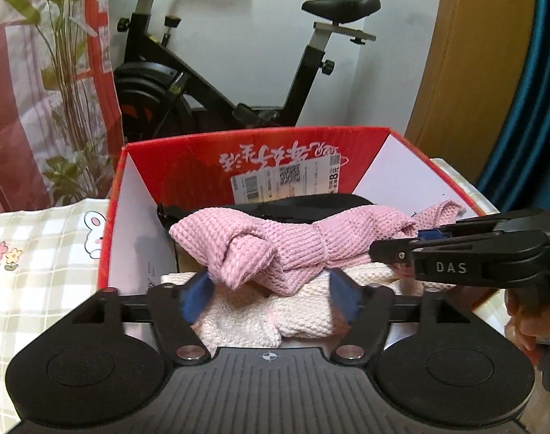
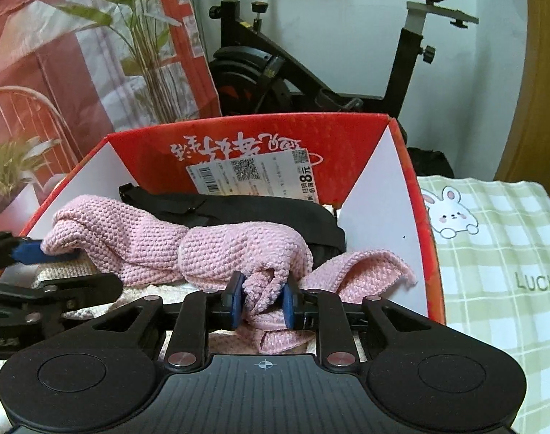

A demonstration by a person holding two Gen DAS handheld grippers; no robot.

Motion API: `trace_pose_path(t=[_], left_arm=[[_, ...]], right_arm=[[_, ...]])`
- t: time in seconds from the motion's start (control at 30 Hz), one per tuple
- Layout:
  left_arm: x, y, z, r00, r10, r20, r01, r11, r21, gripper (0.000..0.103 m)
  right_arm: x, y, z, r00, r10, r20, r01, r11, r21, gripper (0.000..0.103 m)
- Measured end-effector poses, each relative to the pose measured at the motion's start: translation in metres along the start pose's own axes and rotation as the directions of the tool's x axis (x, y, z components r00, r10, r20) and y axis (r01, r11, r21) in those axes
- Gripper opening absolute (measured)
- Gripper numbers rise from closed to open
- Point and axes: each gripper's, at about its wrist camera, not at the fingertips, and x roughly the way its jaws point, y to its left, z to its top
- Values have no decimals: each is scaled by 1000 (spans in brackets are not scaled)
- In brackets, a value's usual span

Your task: Organize soft objects

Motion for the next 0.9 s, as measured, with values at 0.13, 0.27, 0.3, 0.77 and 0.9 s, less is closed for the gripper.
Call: trace_pose_path(t=[0.13,0.27,0.3,0.77,0.9], left_arm=[[-13,-1,0,999,33,32,-33,999,15,98],[-25,-1,0,998,45,50,-46,999,9,103],[-28,-1,-1,997,54,56,-54,999,7,103],[-70,-10,-15,991,54,120,-51,998,-31,103],[-75,-10,-19,989,76,127,-71,997,-43,103]], right_arm=[[-11,6,-2,1000,-1,10,1,1000,-25,41],[-27,10,-4,999,-5,34,6,999,-52,57],[-31,11,-5,999,-7,36,9,998,-57,60],[-76,10,-16,990,-104,90,108,993,-37,103],[-85,10,-20,988,-116,98,119,992,-31,103]])
